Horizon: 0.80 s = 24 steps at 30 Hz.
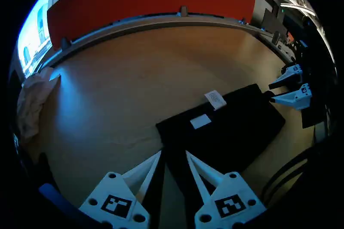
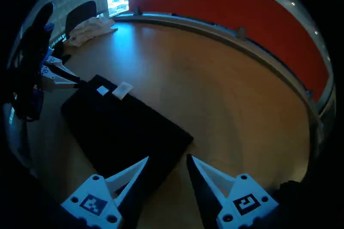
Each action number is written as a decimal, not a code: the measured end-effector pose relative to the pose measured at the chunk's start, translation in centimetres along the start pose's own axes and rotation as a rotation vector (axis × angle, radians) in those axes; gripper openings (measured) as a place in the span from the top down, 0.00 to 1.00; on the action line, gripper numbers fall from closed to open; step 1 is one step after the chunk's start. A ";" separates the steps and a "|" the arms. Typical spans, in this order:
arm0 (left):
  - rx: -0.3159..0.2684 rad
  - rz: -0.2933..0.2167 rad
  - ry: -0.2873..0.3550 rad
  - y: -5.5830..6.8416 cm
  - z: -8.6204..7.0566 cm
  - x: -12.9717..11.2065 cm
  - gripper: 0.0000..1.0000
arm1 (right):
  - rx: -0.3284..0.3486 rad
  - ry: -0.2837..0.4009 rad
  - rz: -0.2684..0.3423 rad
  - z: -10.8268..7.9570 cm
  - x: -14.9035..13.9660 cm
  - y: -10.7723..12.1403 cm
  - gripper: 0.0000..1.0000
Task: Fold towel
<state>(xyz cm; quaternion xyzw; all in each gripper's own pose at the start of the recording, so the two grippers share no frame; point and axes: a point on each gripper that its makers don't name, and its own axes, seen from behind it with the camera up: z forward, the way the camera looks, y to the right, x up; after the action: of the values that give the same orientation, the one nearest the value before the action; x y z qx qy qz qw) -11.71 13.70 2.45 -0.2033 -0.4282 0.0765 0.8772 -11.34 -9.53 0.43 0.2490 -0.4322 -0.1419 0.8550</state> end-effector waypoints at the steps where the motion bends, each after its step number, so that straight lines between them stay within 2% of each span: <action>1: 0.004 0.001 0.001 -0.1 0.0 0.0 0.76 | -0.003 0.001 0.003 0.1 0.1 0.1 0.41; 8: 0.031 0.011 0.008 -1.0 0.0 0.4 0.69 | -0.032 0.017 0.010 0.2 0.7 1.0 0.38; 13: 0.043 0.006 0.014 -1.4 -0.3 0.7 0.59 | -0.060 0.045 0.009 -0.1 1.4 1.8 0.27; 17: 0.044 -0.006 0.012 -1.6 -0.5 0.5 0.40 | -0.077 0.057 0.011 -0.4 1.5 2.3 0.22; 20: 0.051 -0.013 0.016 -1.8 -0.6 0.5 0.36 | -0.081 0.059 0.016 -0.5 1.4 2.5 0.20; 24: 0.056 -0.014 0.020 -2.0 -0.9 0.5 0.25 | -0.082 0.066 0.025 -0.7 1.4 2.5 0.09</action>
<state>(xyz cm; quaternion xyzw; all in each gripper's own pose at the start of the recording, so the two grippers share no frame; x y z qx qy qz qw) -10.74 11.81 3.14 -0.1764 -0.4186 0.0800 0.8873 -9.84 -7.89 2.38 0.2128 -0.4007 -0.1403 0.8800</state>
